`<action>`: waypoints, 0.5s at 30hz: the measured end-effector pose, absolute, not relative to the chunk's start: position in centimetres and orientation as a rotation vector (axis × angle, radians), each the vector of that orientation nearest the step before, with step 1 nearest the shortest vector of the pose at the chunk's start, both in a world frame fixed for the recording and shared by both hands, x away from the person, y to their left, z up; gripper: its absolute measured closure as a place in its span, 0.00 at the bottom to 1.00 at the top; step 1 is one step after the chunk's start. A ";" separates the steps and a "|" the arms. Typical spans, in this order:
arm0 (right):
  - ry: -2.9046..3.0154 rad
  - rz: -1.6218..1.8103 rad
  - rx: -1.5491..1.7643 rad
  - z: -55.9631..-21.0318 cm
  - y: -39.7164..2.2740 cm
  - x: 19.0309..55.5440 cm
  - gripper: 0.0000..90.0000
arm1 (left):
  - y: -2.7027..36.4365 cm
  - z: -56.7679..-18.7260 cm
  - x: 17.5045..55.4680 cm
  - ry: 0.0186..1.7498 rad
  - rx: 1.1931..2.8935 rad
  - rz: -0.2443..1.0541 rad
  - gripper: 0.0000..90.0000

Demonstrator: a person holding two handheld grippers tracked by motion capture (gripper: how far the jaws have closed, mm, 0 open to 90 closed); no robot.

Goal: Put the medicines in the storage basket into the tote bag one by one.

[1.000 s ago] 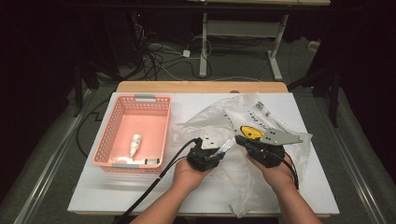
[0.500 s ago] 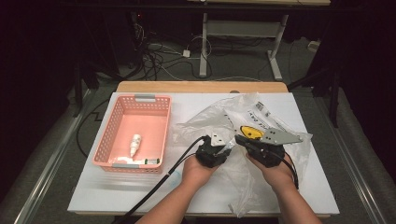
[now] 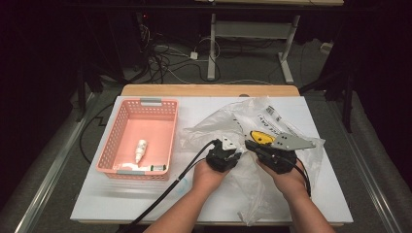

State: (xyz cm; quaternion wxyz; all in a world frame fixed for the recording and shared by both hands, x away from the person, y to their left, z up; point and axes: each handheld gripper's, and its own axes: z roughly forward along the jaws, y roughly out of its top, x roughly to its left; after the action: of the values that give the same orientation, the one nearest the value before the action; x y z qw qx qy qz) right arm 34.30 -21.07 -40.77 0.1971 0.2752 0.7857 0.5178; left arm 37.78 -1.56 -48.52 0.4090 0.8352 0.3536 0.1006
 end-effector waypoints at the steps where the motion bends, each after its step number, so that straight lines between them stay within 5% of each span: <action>1: 2.201 1.449 0.768 -40.8 -21.1 34.3 1.00 | -1.5 -48.5 37.7 0.886 2.110 0.252 0.78; 15: 2.202 1.445 0.771 -40.8 -21.1 34.2 1.00 | 0.9 -47.4 35.8 0.851 2.075 0.153 0.54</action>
State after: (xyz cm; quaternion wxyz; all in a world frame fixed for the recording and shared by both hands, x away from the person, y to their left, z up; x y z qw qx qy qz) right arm 34.24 -21.13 -40.76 0.1976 0.2753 0.7866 0.5161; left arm 35.79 0.85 -47.43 0.4321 0.8324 0.3415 0.0616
